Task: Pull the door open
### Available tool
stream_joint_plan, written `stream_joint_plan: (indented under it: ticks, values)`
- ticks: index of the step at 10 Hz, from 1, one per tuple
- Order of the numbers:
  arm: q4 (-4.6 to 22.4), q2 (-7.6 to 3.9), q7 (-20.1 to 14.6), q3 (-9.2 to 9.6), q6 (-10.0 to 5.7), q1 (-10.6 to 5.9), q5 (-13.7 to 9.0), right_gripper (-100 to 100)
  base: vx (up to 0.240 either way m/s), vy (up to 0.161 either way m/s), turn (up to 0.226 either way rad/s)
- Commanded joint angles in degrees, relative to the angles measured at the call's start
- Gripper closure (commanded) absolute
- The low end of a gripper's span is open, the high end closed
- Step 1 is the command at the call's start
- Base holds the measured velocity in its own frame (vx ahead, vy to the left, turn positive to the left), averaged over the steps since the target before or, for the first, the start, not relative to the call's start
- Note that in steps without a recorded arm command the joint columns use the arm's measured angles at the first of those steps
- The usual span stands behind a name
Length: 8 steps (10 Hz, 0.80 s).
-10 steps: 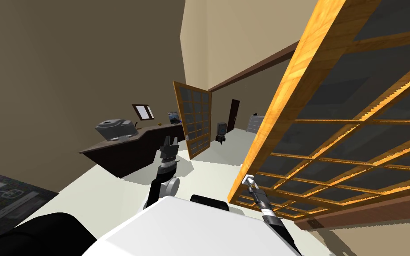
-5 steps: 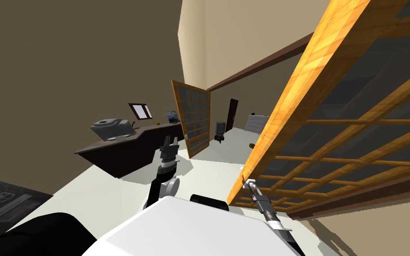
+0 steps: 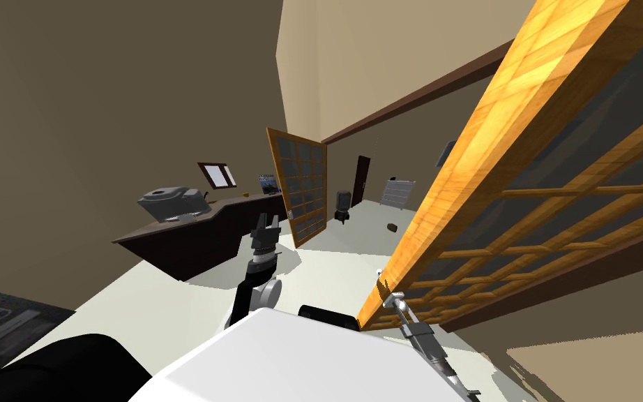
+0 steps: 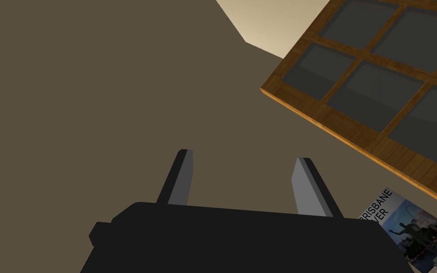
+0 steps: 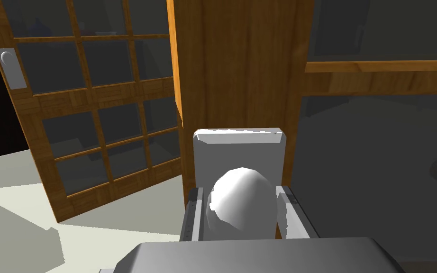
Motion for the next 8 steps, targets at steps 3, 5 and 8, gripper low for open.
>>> stream_joint_plan:
  ticks: [3, 5, 8]
  values:
    - [1.7, -0.32, -0.9, 1.09, -2.64, 0.34, 0.8, 100, -0.027, -0.036, -0.008]
    - [3.3, -0.39, -1.3, 2.0, -4.9, 0.19, 1.8, 100, 0.025, 0.036, -0.128]
    - [6.3, -0.44, -1.8, 3.41, -8.54, -0.18, 3.3, 100, 0.022, 0.029, -0.102]
